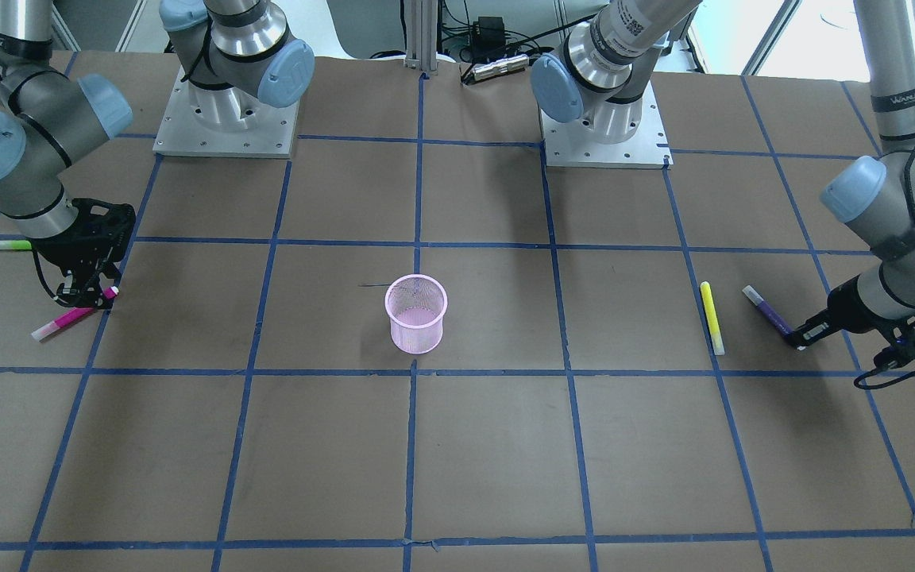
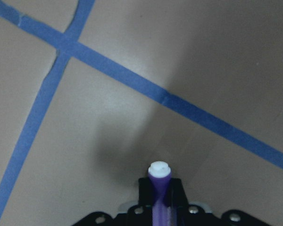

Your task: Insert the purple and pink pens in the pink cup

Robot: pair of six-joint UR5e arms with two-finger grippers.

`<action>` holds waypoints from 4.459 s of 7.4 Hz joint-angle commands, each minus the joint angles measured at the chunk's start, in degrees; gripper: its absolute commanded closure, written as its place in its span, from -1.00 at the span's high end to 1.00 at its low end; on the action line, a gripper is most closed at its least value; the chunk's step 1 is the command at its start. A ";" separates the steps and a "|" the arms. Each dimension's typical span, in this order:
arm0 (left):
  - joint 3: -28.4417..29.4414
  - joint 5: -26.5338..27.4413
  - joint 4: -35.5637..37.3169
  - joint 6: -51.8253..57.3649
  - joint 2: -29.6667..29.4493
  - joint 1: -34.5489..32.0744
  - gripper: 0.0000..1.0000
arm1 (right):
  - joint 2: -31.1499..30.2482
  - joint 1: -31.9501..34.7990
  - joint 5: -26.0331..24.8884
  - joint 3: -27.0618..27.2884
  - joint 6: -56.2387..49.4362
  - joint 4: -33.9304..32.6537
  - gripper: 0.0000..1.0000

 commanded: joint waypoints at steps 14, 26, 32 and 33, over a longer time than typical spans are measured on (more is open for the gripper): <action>11.38 2.92 -6.95 -15.50 10.78 -20.55 -1.00 | -2.14 41.71 13.32 -23.25 87.36 3.52 -1.00; 11.38 2.83 -6.77 -16.47 10.42 -22.05 -1.00 | 4.17 51.18 13.96 -11.94 125.26 -40.40 -1.00; 11.38 2.66 -4.85 -21.12 11.12 -26.78 -1.00 | 5.60 51.53 14.31 -11.07 130.35 -40.87 -1.00; 11.38 2.66 -3.45 -21.30 11.56 -28.19 -1.00 | 5.77 51.53 14.23 -11.06 130.35 -40.78 -0.48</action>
